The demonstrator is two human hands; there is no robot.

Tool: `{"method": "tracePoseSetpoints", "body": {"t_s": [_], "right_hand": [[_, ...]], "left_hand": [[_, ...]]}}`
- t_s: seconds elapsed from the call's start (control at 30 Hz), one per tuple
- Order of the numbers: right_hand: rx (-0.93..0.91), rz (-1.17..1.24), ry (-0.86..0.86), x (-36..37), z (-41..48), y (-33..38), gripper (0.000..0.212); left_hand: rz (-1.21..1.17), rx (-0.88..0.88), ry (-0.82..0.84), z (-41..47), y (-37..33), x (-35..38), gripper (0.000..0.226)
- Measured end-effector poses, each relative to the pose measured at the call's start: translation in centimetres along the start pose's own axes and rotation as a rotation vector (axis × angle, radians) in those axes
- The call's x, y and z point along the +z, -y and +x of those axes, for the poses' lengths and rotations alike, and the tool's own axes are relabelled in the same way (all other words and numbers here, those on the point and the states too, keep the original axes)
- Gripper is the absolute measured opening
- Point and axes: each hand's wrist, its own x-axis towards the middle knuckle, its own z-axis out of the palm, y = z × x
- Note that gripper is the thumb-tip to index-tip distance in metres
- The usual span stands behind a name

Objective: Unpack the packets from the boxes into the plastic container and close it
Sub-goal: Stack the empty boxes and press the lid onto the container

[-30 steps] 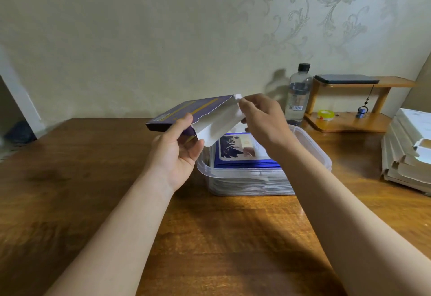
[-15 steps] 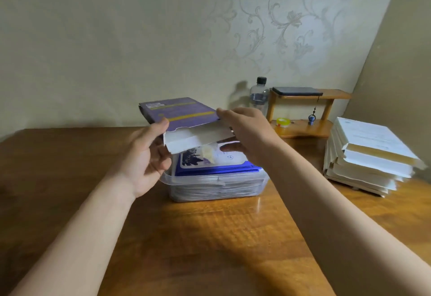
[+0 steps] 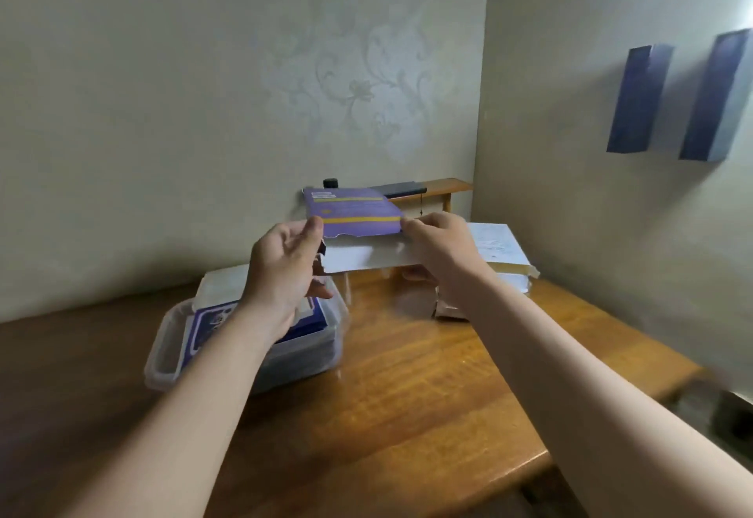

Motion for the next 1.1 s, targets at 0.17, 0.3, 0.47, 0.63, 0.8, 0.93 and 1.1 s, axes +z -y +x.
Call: {"method": "tracePoseSetpoints", "body": {"t_s": [0.17, 0.3, 0.47, 0.63, 0.8, 0.93, 1.1], "right_hand": [[0.011, -0.021, -0.12, -6.2, 1.8, -0.9, 0.018], [-0.017, -0.133, -0.275, -10.3, 3.6, -2.7, 0.022], [-0.04, -0.331, -0.35, -13.5, 4.7, -5.3, 0.022], [-0.01, -0.399, -0.356, -14.6, 5.7, -7.3, 0.024], [-0.018, -0.44, -0.343, -14.3, 6.5, -8.3, 0.025], [-0.023, -0.464, -0.344, -14.1, 6.7, -8.8, 0.025], [0.0, -0.435, -0.332, -14.0, 6.9, -9.4, 0.026]], "left_hand": [[0.186, 0.126, 0.31, 1.1, -0.1, 6.6, 0.045], [0.374, 0.168, 0.405, 2.4, 0.9, 11.5, 0.06], [0.473, 0.227, 0.445, 3.0, 2.5, 15.8, 0.028], [0.585, 0.157, 0.492, 3.8, 5.2, 17.5, 0.037], [0.66, 0.179, 0.496, 4.2, 6.1, 17.8, 0.04], [0.675, 0.148, 0.506, 4.6, 6.8, 17.8, 0.038], [0.685, 0.118, 0.535, 4.9, 7.2, 17.8, 0.035]]}}
